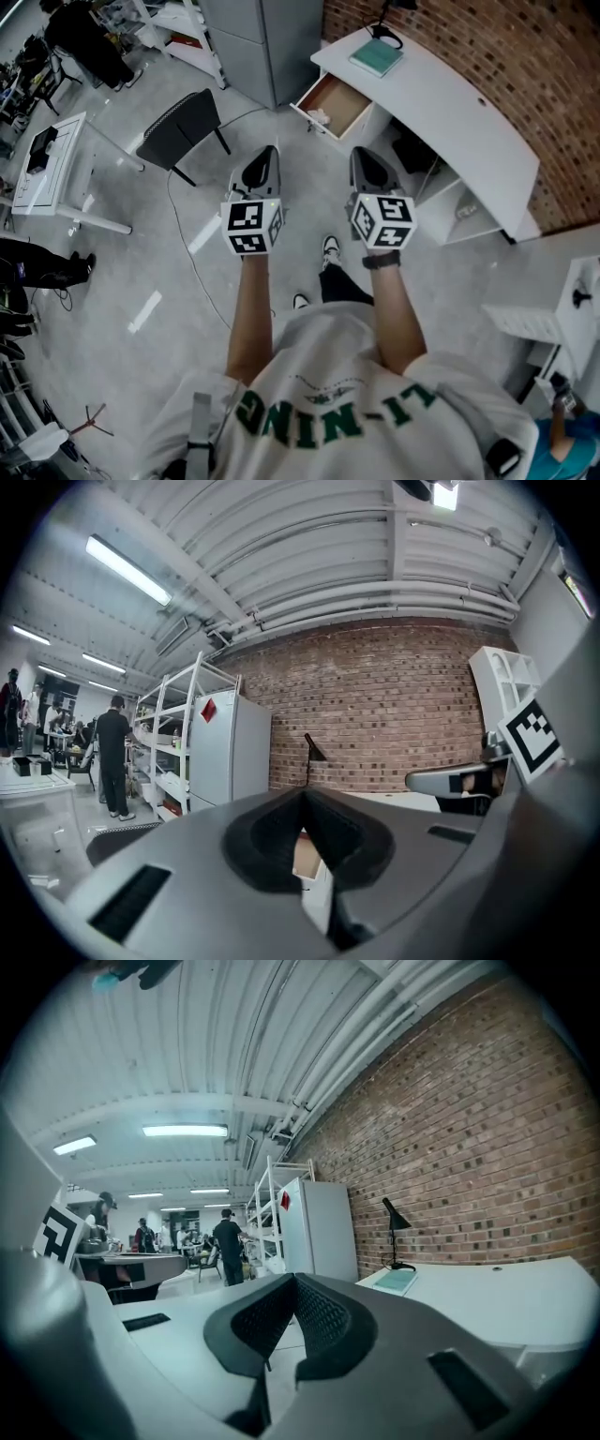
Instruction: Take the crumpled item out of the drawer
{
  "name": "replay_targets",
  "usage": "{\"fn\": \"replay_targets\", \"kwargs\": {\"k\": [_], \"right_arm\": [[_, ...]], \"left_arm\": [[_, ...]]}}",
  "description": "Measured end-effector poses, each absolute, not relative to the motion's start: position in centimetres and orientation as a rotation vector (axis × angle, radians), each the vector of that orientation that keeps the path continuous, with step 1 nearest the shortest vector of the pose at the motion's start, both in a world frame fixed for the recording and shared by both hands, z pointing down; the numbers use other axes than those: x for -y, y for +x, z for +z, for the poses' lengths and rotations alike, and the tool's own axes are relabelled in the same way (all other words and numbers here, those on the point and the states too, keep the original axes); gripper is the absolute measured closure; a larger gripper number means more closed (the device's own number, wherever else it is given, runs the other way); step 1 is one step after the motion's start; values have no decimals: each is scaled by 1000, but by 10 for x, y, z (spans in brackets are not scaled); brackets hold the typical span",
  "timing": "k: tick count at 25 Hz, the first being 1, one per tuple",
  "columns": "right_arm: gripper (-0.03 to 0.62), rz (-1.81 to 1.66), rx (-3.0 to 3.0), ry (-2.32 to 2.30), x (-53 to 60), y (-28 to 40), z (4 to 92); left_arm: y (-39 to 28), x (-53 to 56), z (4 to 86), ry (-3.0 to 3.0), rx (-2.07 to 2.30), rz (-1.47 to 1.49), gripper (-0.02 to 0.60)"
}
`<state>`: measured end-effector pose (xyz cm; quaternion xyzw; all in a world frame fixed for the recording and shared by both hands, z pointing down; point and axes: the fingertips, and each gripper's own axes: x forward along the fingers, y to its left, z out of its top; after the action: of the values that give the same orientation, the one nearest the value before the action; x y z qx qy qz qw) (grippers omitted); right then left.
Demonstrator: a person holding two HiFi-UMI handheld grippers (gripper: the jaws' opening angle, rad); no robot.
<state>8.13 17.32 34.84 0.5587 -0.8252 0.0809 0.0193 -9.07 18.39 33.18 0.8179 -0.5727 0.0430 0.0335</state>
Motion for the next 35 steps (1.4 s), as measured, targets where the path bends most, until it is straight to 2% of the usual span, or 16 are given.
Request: {"fn": "replay_targets", "kwargs": {"k": [10, 20, 28, 35], "right_arm": [[589, 246, 2661, 1639, -37, 68, 326], [589, 237, 2638, 1569, 68, 91, 346], [589, 301, 2590, 1530, 108, 114, 385], [589, 425, 2517, 1487, 134, 106, 440]], "left_arm": [[-79, -61, 318, 2526, 1789, 164, 584], [-46, 44, 338, 2508, 1785, 188, 584], [-29, 86, 361, 2471, 1790, 209, 584], [-38, 121, 402, 2437, 1731, 216, 584]]}}
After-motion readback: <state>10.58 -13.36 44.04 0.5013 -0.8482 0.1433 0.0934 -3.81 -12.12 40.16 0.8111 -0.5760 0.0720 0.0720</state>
